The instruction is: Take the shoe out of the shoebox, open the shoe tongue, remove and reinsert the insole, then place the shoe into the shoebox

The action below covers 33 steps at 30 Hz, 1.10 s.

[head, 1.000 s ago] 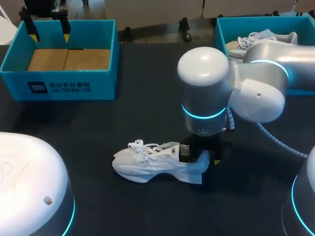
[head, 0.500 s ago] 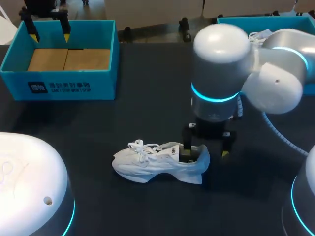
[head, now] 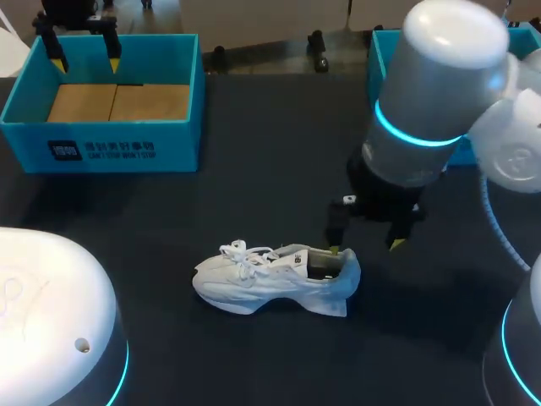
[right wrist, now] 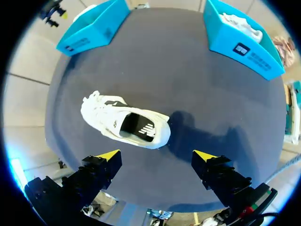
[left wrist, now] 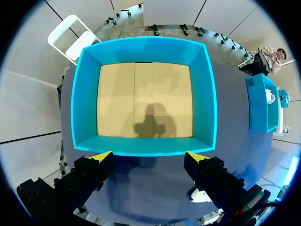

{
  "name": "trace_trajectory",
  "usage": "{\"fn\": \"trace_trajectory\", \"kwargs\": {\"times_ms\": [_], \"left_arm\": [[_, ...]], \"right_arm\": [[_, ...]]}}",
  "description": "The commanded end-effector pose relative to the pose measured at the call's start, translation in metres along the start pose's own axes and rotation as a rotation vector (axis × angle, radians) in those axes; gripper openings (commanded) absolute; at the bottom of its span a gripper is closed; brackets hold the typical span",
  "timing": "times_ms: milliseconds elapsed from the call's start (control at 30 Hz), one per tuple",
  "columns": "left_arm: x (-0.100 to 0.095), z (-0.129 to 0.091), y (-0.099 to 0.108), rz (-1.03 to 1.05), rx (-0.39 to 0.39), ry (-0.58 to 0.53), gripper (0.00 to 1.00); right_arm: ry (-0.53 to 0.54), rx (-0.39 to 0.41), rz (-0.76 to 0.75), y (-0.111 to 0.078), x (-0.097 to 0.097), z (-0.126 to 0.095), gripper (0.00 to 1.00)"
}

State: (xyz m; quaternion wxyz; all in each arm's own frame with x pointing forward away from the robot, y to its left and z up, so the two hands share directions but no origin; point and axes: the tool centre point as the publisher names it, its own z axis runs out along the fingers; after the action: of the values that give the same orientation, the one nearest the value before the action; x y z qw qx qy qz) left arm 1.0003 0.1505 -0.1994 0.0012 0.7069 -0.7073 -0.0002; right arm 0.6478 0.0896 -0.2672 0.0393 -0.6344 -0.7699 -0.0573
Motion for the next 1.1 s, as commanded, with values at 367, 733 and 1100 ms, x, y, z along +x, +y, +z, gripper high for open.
{"fn": "trace_trajectory", "kwargs": {"times_ms": [367,733,1100], "left_arm": [[0.000,0.000,0.000,0.000,0.000,-0.001,1.00],[0.000,0.000,0.000,0.000,0.000,-0.001,1.00],[0.000,0.000,0.000,0.000,0.000,-0.001,1.00]], "right_arm": [[0.304,-0.046,-0.195,-0.002,-0.012,-0.009,1.00],[0.627,-0.439,-0.505,-0.011,-0.046,-0.021,1.00],[0.864,-0.639,-0.902,-0.005,-0.071,-0.017,1.00]]}}
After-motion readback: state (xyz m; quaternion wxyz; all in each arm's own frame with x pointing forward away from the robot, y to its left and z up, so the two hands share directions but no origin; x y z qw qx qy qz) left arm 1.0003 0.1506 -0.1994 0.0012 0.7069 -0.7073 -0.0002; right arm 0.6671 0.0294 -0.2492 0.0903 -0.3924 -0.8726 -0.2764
